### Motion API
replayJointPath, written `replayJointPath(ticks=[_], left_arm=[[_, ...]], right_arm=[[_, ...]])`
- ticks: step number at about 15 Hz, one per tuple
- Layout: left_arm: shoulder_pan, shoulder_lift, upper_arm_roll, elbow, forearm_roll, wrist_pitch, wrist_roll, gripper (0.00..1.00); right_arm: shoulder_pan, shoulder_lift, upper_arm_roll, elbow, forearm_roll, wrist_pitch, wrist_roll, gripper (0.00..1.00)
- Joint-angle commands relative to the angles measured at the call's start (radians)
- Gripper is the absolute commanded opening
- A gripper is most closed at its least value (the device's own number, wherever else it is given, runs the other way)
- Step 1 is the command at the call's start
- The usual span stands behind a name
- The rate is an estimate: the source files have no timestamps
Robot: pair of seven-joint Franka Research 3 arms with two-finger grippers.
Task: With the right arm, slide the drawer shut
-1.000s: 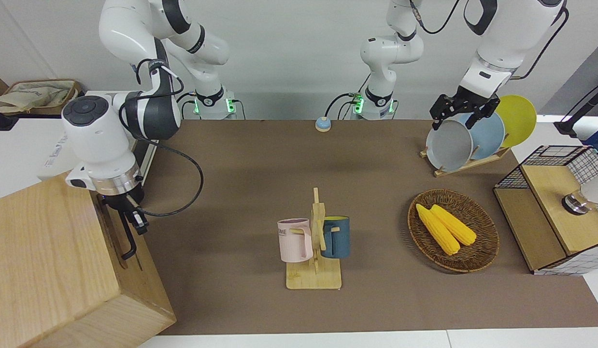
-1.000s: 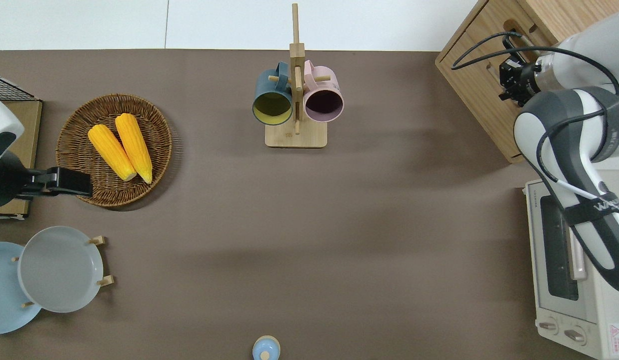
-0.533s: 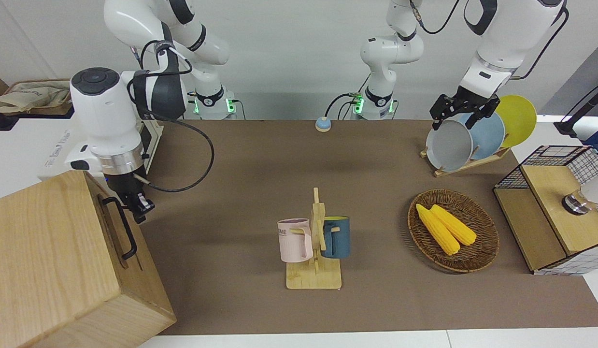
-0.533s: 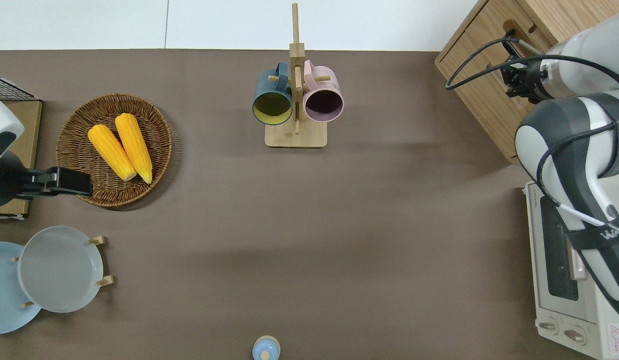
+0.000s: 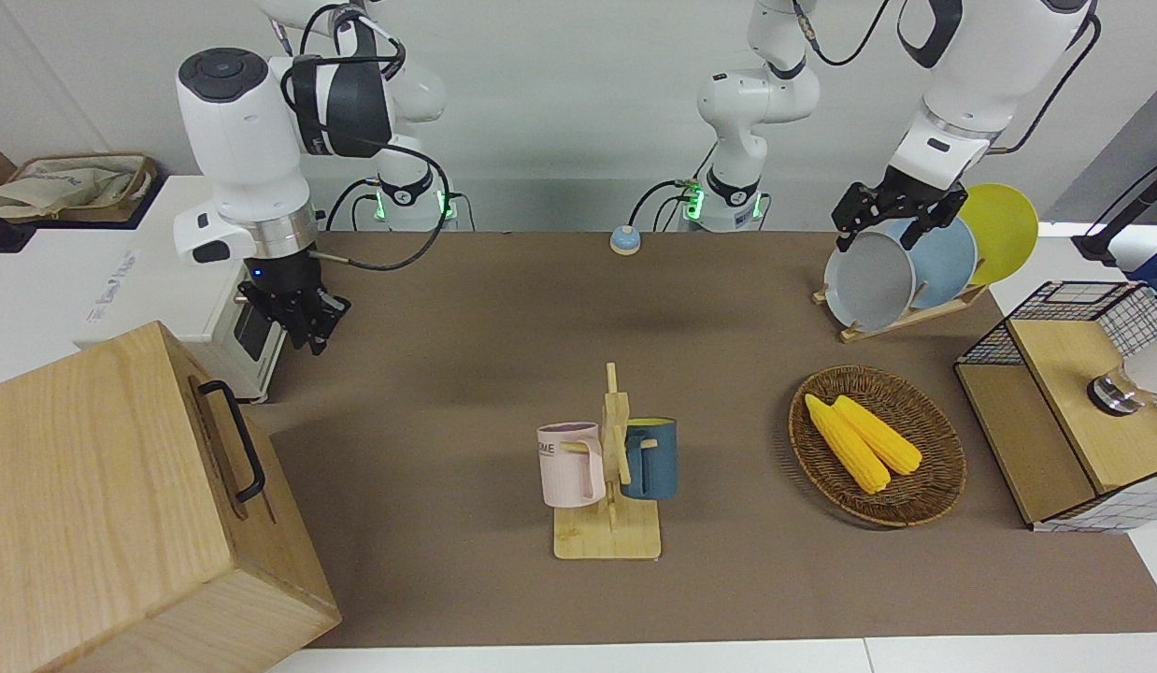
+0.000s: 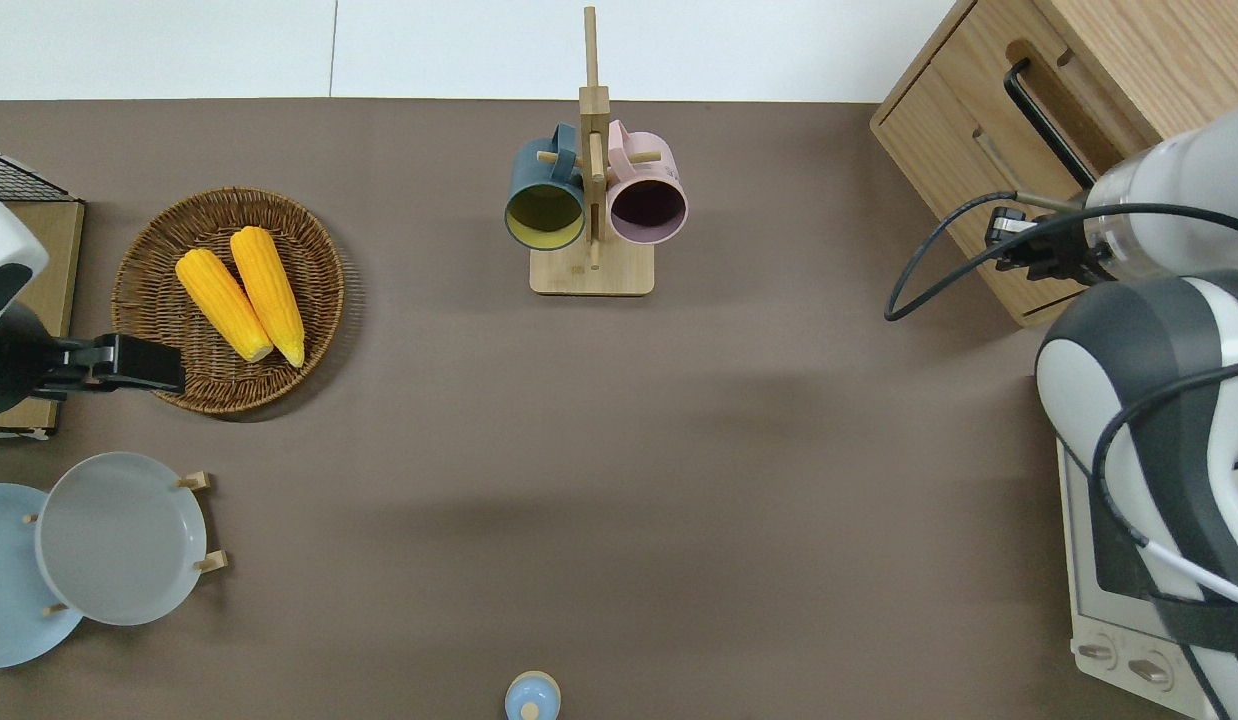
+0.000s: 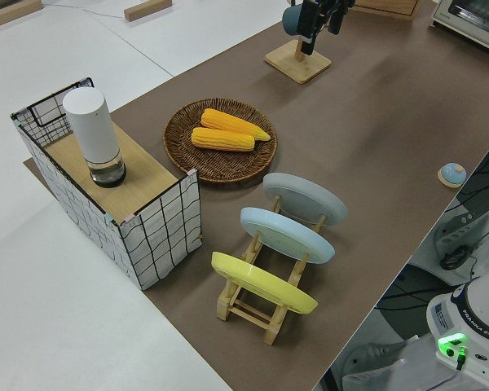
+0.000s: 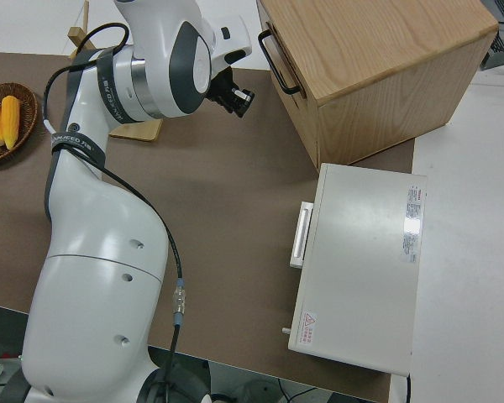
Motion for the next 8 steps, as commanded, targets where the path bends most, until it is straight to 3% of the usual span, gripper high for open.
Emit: replayJointPath(ticks=[1,3,4,5,8], left_arm=[[-0.005,-0.007,0.002,0.001,0.013,-0.005,0.007,1.00],[-0.005,-0.007,0.002,0.001,0.013,-0.005,0.007,1.00],[-0.005,-0.009,0.002,0.001,0.013,-0.005,0.007,1.00],[-0.006,-0.007,0.004,0.001,0.013,-0.006,0.007,1.00],[-0.006,-0.009,0.002,0.001,0.013,-0.005,0.007,1.00]], right_arm=[[0.100,-0.123,-0.099,-0.101,0.072,-0.035,-0.091,0.983],[0.184,-0.176,-0.209,-0.110,0.144,-0.105,-0.250,0.985],[0.224,-0.194,-0.248,-0.119,0.146,-0.127,-0.293,0.987],[0.263,-0.215,-0.276,-0.136,0.146,-0.127,-0.296,0.985],[0.317,-0.274,-0.310,-0.191,0.148,-0.127,-0.307,0.985]])
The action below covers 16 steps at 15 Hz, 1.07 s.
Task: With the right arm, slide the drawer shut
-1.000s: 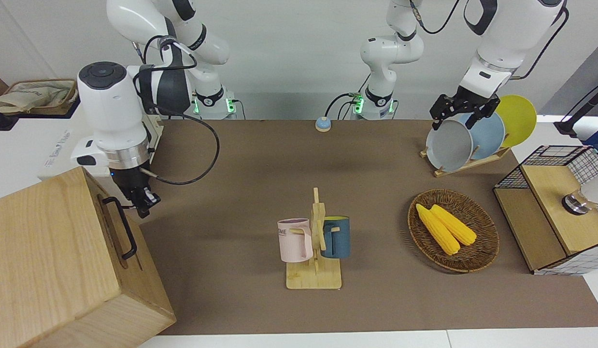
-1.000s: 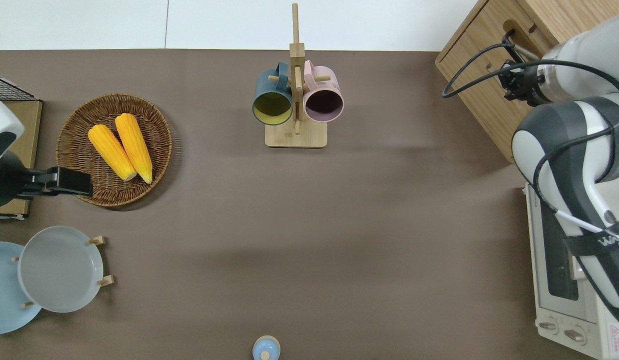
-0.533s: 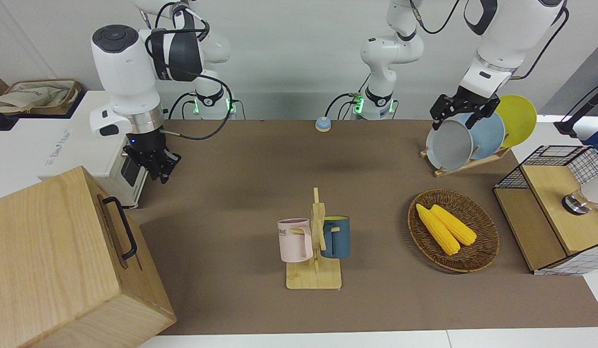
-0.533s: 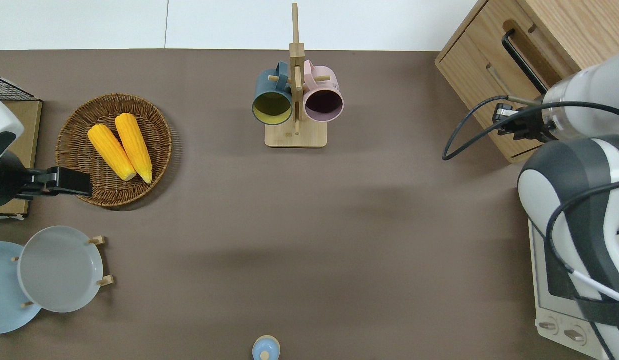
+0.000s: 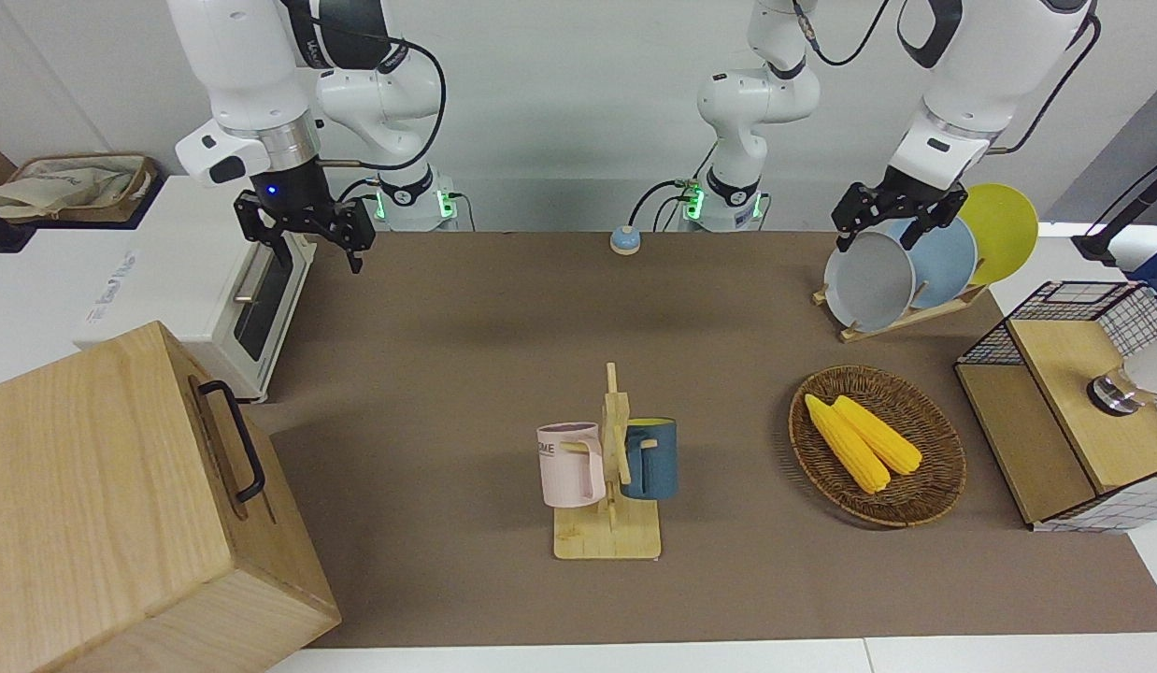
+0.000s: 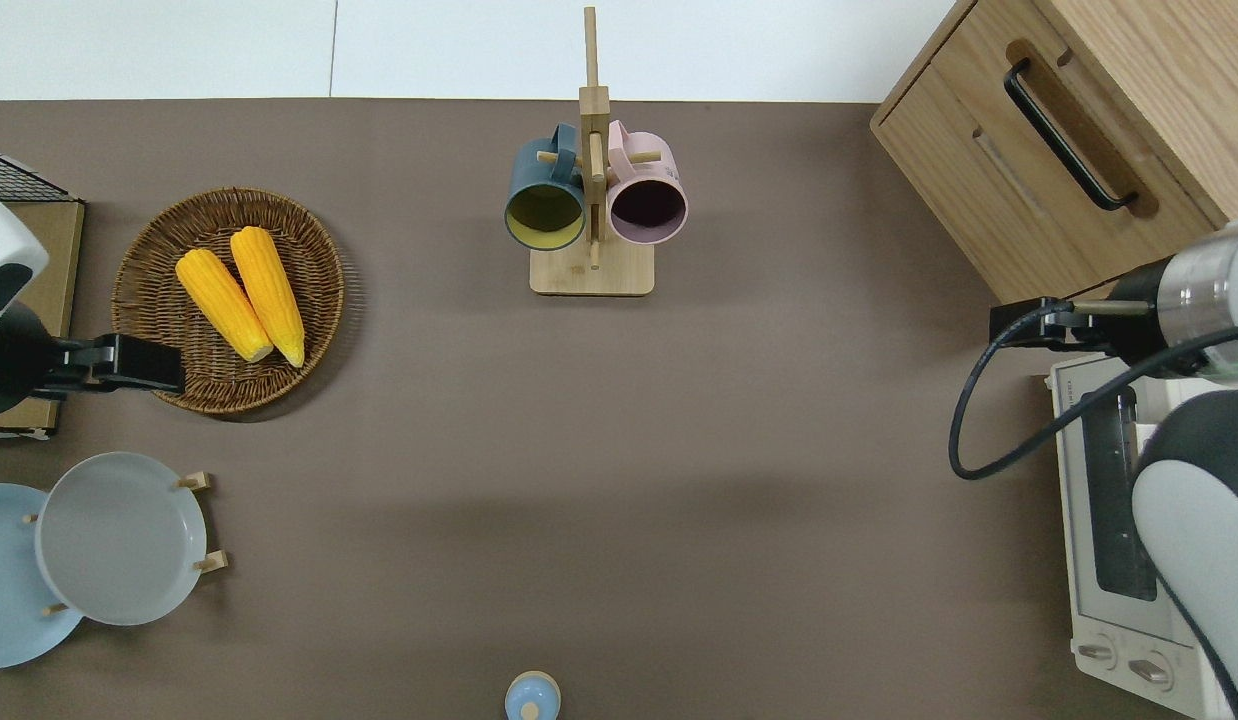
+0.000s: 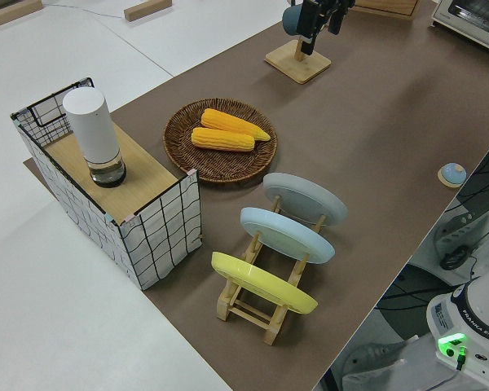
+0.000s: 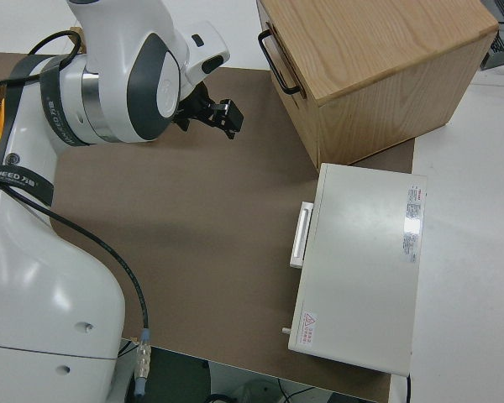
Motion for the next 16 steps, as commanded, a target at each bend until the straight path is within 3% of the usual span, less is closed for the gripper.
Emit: replayJointPath(ticks=[1,4,7,12,14,16], left_arm=[[-0.006,-0.009,0.004,0.001,0.013,-0.005,0.005,1.00],[-0.005,-0.009,0.004,0.001,0.013,-0.005,0.007,1.00],[-0.005,-0.007,0.002,0.001,0.013,-0.005,0.005,1.00],[-0.005,-0.009,0.004,0.001,0.013,-0.005,0.005,1.00],[-0.005,-0.009,0.004,0.001,0.013,-0.006,0.005,1.00],[-0.006,-0.007,0.004,0.001,0.013,-0.005,0.005,1.00]], right_arm=[[0.056,-0.086,-0.038,-0.100,0.030,0.006,-0.059,0.987],[0.054,-0.093,-0.064,-0.103,0.102,0.007,-0.070,0.987],[0.030,-0.083,-0.049,-0.085,0.101,0.013,-0.062,0.987],[-0.071,-0.071,0.056,-0.044,0.099,-0.023,-0.062,0.987],[-0.079,-0.070,0.065,0.013,0.082,-0.075,-0.064,0.987],[-0.062,-0.068,0.066,0.030,0.055,-0.094,-0.062,0.987]])
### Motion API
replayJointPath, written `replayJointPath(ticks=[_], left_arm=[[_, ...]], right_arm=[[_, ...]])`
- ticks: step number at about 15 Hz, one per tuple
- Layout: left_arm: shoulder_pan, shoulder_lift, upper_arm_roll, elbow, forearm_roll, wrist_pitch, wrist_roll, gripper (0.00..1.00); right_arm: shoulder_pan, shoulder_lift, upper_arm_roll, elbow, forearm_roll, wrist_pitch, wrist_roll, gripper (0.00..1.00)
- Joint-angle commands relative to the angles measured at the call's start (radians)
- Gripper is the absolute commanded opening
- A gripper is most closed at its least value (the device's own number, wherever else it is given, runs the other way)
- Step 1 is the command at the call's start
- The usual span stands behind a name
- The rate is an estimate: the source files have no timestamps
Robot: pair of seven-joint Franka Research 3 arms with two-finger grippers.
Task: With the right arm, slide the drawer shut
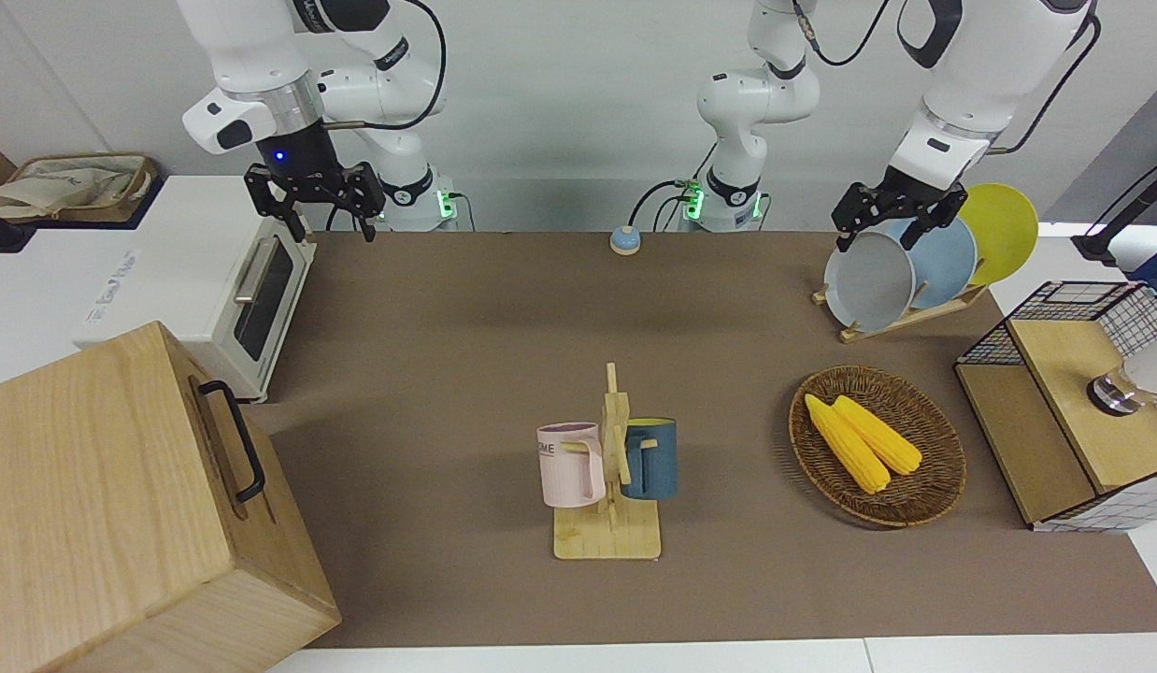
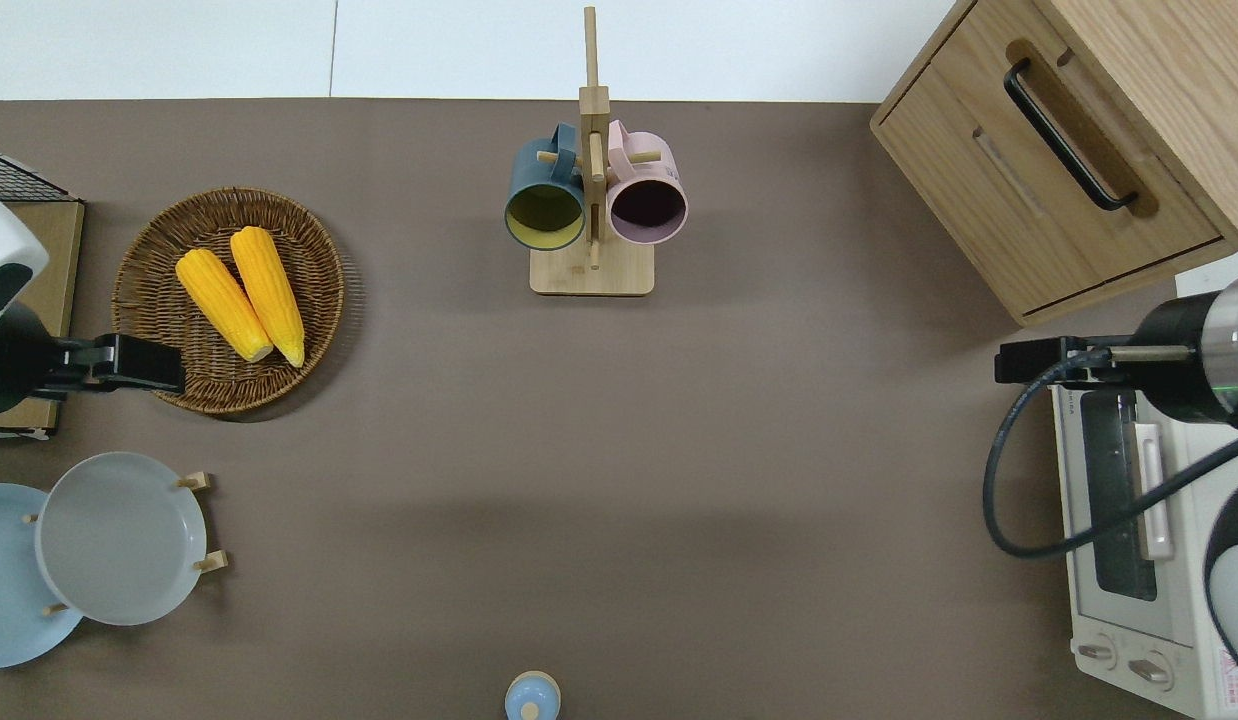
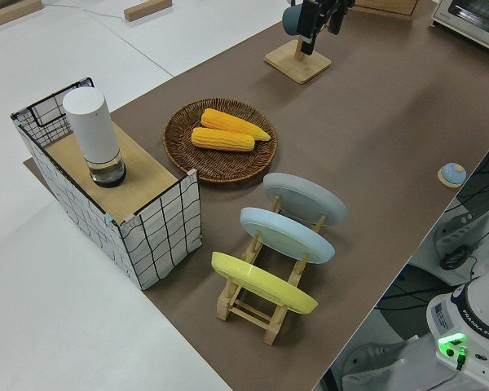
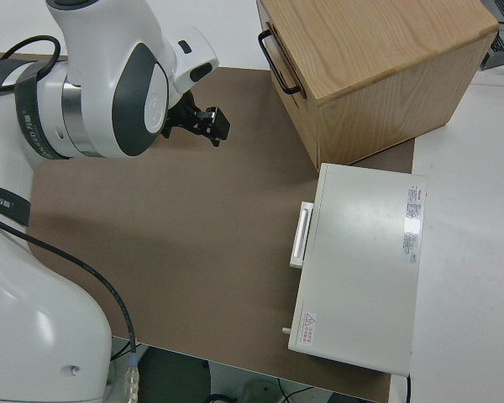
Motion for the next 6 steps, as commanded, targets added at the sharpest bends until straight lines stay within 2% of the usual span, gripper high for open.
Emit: replayJointPath(ticks=[1,6], left_arm=[[-0.005,-0.007,0.002,0.001,0.013,-0.005,0.005,1.00],[-0.005,-0.009,0.004,0.001,0.013,-0.005,0.007,1.00]], right_arm=[[-0.013,0.003,0.019,0.044,-0.032,-0.048,-0.022,0.987],[-0.014,0.003,0.019,0.044,-0.037,-0.050,-0.026,0.987]])
